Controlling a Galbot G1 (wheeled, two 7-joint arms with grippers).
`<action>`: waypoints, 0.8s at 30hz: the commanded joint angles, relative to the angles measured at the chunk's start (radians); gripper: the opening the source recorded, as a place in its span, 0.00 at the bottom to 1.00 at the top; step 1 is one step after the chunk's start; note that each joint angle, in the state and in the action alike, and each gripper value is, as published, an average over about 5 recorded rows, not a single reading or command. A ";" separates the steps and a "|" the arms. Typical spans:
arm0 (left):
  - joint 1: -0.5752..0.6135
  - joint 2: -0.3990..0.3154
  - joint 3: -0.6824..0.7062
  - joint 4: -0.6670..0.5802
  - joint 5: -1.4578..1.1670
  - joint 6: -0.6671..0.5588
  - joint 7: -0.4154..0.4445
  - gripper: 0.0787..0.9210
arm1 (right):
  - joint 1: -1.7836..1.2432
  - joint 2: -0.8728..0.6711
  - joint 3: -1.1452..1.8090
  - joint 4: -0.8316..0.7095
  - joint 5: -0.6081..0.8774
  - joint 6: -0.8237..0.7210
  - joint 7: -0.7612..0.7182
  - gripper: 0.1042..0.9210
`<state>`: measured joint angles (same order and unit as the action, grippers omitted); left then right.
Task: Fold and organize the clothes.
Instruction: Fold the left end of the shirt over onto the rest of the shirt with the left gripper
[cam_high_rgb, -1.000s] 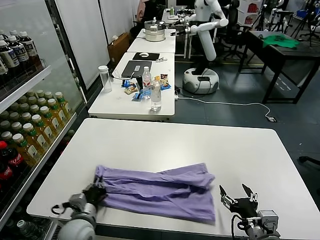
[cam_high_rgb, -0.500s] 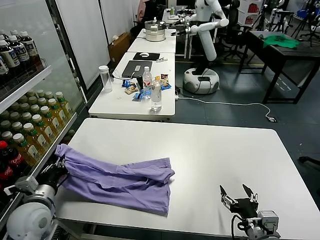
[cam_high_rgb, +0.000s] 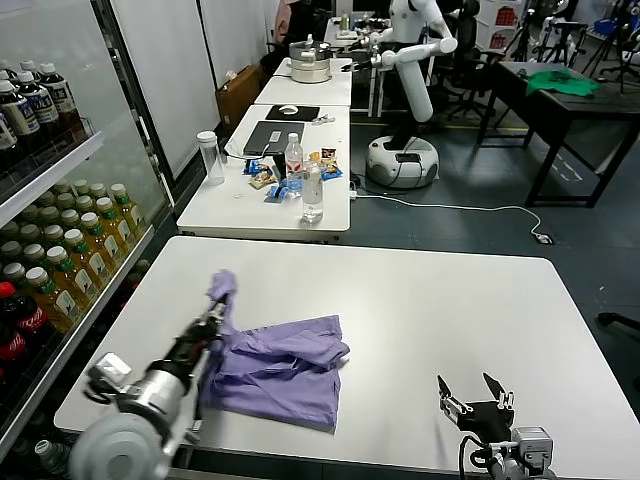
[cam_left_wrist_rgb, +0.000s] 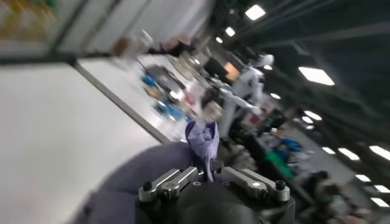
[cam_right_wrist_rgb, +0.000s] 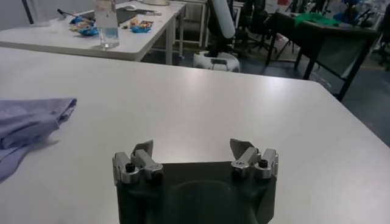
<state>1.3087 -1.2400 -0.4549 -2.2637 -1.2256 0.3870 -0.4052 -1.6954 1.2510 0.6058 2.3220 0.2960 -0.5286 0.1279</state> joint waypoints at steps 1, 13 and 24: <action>-0.093 -0.130 0.277 0.098 0.033 -0.009 0.004 0.05 | 0.001 -0.003 0.001 -0.003 -0.008 0.002 -0.001 0.88; -0.103 -0.117 0.358 0.184 0.383 0.013 0.104 0.18 | 0.031 -0.014 -0.006 -0.032 0.004 0.005 -0.002 0.88; -0.037 -0.049 0.257 0.106 0.446 0.012 0.137 0.56 | 0.058 -0.010 -0.021 -0.054 0.006 0.005 -0.002 0.88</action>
<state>1.2493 -1.3140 -0.1644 -2.1449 -0.8925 0.3982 -0.2988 -1.6479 1.2409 0.5869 2.2760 0.3013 -0.5242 0.1257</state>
